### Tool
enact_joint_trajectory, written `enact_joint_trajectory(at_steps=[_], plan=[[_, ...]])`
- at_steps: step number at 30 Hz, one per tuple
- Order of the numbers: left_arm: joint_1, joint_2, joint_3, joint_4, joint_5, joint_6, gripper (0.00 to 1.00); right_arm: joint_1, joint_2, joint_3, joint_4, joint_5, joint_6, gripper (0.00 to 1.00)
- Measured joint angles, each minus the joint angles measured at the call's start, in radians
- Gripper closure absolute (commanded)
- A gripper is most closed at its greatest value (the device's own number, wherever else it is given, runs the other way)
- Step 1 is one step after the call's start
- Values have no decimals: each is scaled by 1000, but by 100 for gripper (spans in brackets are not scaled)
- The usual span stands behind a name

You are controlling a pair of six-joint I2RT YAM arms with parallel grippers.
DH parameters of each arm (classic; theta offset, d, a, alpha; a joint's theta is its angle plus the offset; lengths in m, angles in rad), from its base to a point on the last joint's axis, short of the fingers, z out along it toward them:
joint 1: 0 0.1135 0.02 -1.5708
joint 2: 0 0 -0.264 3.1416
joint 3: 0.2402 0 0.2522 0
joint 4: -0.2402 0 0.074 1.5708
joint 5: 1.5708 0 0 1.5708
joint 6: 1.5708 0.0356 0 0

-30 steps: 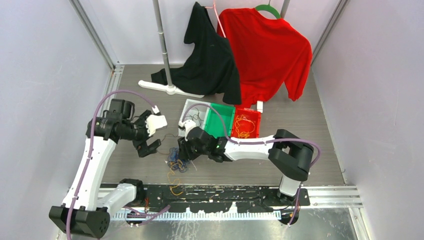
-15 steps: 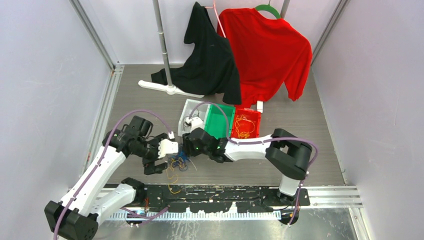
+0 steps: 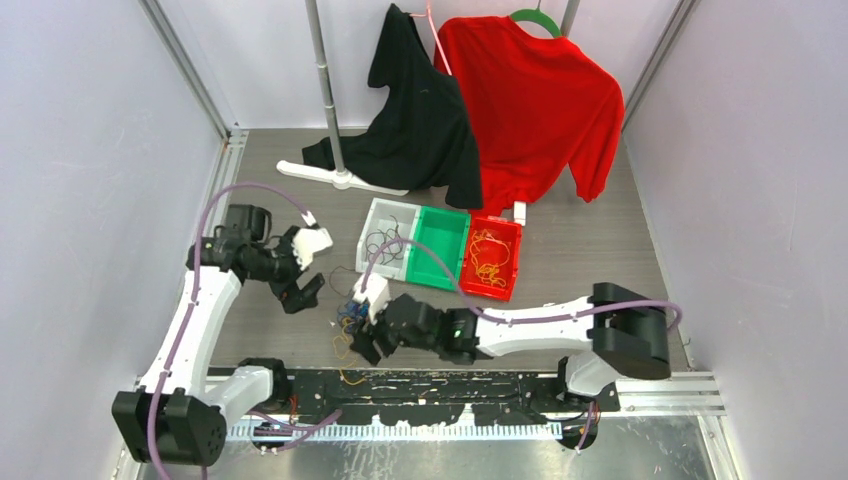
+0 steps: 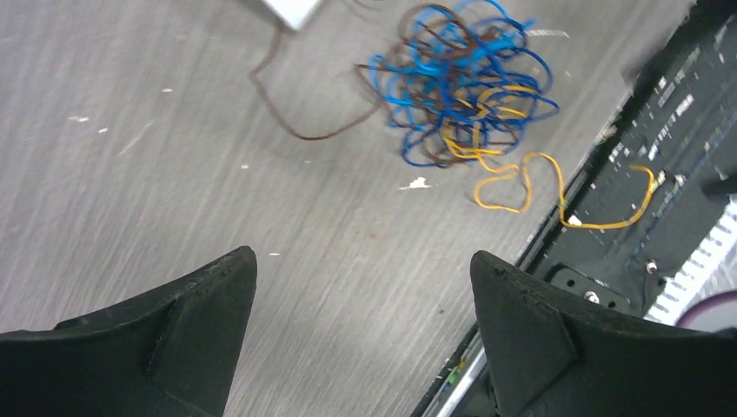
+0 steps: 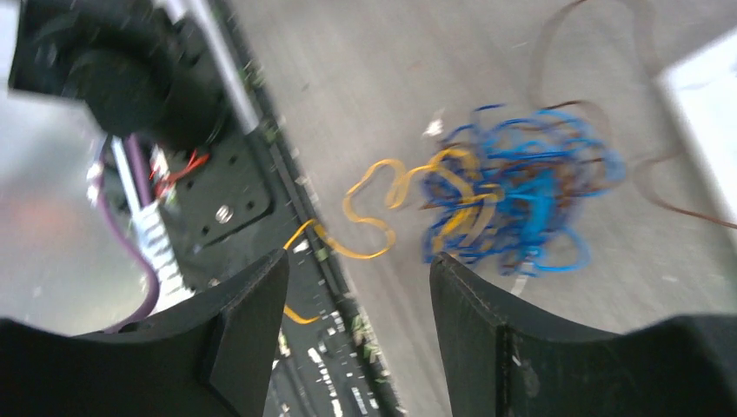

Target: Untangle the cables

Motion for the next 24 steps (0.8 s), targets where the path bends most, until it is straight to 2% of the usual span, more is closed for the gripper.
enact_joint_trajectory(at_steps=[3, 6, 12, 16, 19, 24], plan=[[80, 42, 61, 1, 23, -2, 6, 57, 85, 46, -24, -63, -41, 34], [114, 68, 108, -3, 39, 1, 5, 76, 174, 98, -53, -115, -72, 34], [123, 73, 147, -19, 66, 6, 5, 76, 313, 202, -83, -183, -109, 34], [123, 77, 167, -37, 74, 7, 5, 82, 406, 288, -100, -198, -126, 39], [123, 77, 173, -51, 82, 8, 5, 89, 465, 333, -108, -185, -134, 52], [123, 55, 173, -69, 92, 26, 5, 94, 479, 338, -158, -93, -139, 85]])
